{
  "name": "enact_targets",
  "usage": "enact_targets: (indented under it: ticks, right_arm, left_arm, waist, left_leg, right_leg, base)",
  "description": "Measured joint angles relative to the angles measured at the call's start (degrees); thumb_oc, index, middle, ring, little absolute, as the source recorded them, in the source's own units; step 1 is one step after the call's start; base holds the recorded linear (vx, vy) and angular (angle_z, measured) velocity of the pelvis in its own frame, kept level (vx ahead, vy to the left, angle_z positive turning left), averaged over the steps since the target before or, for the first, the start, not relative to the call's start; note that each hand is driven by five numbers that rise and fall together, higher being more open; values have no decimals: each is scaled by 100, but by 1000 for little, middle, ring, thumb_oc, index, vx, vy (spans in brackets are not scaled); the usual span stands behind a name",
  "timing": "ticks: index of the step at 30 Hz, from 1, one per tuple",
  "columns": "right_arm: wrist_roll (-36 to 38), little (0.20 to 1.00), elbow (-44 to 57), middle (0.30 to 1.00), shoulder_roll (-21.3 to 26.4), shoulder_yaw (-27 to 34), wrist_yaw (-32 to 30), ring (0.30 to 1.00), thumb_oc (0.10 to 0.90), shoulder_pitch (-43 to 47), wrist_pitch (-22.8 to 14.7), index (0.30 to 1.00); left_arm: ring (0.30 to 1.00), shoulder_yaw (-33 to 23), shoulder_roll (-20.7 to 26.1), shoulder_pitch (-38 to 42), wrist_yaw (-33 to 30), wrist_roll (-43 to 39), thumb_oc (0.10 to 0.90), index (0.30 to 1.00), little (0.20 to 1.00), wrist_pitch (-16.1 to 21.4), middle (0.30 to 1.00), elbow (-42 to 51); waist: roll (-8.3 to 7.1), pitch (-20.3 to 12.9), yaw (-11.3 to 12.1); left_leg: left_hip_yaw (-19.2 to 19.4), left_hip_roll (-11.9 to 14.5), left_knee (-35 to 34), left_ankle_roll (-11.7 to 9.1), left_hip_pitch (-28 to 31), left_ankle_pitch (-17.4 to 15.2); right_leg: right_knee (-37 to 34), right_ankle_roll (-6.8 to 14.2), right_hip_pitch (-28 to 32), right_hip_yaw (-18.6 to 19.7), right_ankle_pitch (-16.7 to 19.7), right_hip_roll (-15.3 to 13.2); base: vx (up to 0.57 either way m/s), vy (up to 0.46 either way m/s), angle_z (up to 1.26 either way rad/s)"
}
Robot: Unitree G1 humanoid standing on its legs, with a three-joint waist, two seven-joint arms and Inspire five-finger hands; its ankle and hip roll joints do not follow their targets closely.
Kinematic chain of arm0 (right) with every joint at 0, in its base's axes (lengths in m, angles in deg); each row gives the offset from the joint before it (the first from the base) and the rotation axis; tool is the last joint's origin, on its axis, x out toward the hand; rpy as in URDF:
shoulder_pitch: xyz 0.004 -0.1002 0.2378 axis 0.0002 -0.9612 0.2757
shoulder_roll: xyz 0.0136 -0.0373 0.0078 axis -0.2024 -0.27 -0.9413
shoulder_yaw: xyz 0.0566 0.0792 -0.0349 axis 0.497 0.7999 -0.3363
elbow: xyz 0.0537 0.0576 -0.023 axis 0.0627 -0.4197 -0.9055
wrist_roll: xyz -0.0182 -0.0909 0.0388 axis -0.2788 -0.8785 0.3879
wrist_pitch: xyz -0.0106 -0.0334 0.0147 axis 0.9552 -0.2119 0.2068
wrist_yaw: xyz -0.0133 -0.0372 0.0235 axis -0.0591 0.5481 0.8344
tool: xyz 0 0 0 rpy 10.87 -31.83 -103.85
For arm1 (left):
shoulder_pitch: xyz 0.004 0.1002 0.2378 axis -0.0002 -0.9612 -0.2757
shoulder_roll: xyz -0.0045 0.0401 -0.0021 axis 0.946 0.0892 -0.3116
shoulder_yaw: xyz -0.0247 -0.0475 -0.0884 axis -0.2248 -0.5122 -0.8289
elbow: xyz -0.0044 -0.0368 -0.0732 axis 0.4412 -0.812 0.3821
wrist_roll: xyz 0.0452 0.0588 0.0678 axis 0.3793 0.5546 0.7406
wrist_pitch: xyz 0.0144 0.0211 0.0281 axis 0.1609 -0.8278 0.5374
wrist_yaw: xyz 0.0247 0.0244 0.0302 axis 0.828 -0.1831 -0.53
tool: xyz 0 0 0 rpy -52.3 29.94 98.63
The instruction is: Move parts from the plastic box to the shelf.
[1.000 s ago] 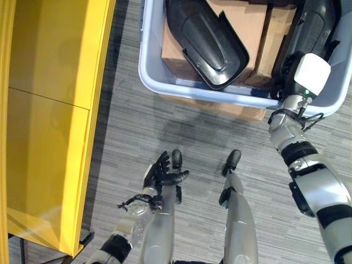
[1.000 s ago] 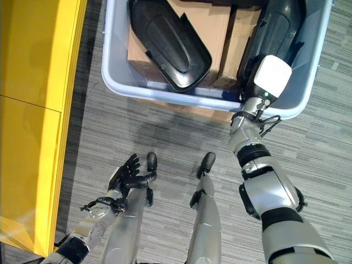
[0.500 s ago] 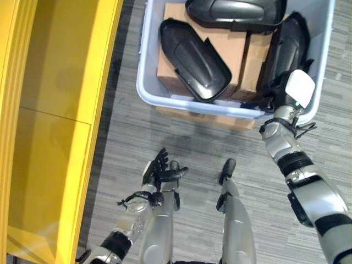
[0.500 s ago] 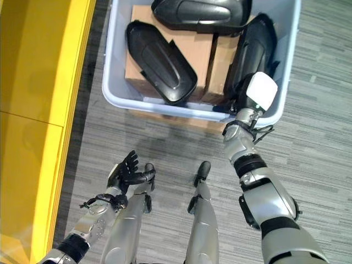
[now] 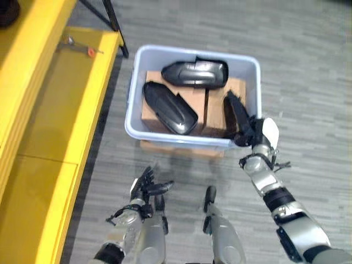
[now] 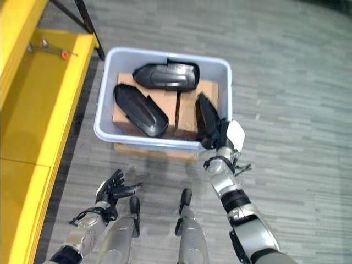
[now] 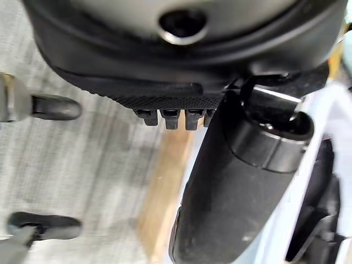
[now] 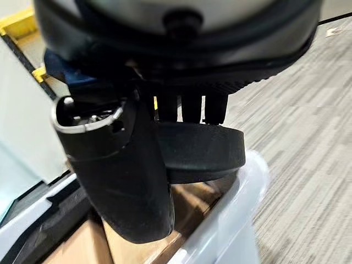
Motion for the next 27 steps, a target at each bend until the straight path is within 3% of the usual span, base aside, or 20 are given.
enact_targets:
  ticks: [9,12,19,27]
  right_arm:
    - [-235,300,1946,300,90,423,230,300,400,-628,225,300]
    - [-686,300,2588,300,179,593,291,300,400,-794,178,300]
    - [-1237,300,3372,300,304,812,578,300,400,-1218,80,300]
    - [-1376,300,3400,300,347,667,1214,300,400,-1283,-11,300]
  left_arm:
    - [1000,-690,-21,-476,243,241,900,1000,1000,-158,1000,-66]
    - [1000,-859,-158,-759,282,465,900,1000,1000,-259,1000,-96]
    - [1000,-952,-548,-1164,415,692,900,1000,1000,-376,1000,-115]
    - [1000,-1021,-649,-1302,495,768,900,1000,1000,-422,1000,-126]
  waist:
    - [-2,-232,-64]
    - [47,-715,-166]
    - [329,-1450,-313]
    - [645,-1670,-306]
  left_leg:
    - [242,73,-651,-161,881,139]
    - [367,121,-1141,-193,1298,266]
    - [449,201,-1588,-235,1794,343]
    - [454,394,-1582,-259,1971,354]
  right_leg:
    - [-293,-73,591,148,153,165]
    - [-478,-79,807,204,158,272]
    - [-493,-31,1071,233,-65,400]
    - [-496,-106,1256,221,-151,587]
  base:
    - [80,-25,-14]
    - [94,-41,-18]
    - [36,-50,-5]
    - [-10,-115,0]
